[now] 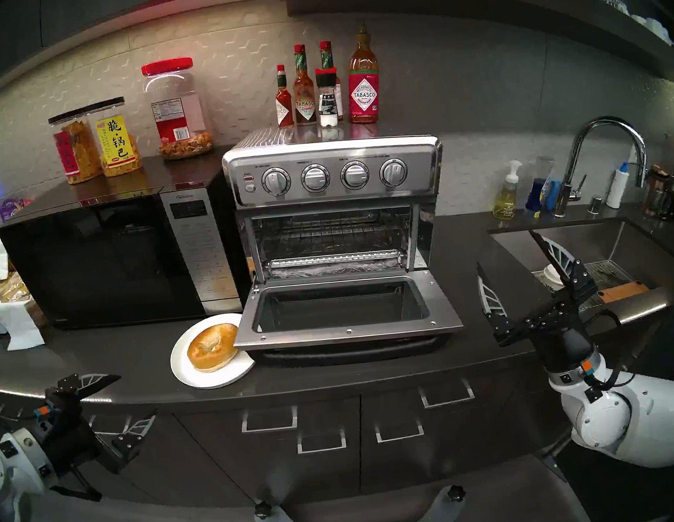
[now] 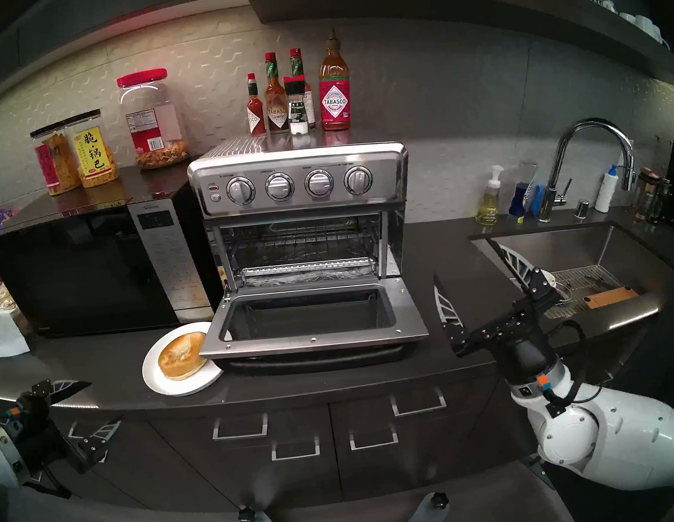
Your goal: Open the oven and place the bagel inside on the rack
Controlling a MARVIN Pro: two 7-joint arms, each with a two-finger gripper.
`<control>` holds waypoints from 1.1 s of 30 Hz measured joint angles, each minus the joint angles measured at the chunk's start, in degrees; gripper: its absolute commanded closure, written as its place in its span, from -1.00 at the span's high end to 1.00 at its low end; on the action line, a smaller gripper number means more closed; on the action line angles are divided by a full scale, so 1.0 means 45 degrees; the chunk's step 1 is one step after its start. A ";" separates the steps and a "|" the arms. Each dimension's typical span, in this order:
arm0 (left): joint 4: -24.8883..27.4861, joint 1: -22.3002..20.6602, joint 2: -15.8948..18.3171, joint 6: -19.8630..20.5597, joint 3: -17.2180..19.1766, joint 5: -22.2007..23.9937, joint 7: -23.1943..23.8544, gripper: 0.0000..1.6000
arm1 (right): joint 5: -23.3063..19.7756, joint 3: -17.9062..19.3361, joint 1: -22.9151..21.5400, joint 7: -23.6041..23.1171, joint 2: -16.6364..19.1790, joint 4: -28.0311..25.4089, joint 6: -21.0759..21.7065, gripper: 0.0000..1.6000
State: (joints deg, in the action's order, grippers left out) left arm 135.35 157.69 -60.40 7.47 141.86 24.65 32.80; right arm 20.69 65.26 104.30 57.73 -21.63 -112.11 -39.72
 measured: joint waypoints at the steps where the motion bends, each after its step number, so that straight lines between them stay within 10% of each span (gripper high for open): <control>1: 0.0001 -0.0017 0.0111 0.0108 0.0101 0.0049 0.0169 1.00 | 0.0000 0.0000 0.0000 0.0000 0.0000 0.0000 0.0000 1.00; 33: -0.0063 -0.1652 0.0529 0.2456 -0.1216 0.1891 -0.0490 1.00 | 0.0000 0.0000 0.0000 0.0003 0.0005 -0.0004 0.0000 1.00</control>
State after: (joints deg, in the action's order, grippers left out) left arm 135.07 150.25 -58.02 18.52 136.39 33.16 30.59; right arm 20.69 65.26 104.30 57.74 -21.61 -112.13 -39.72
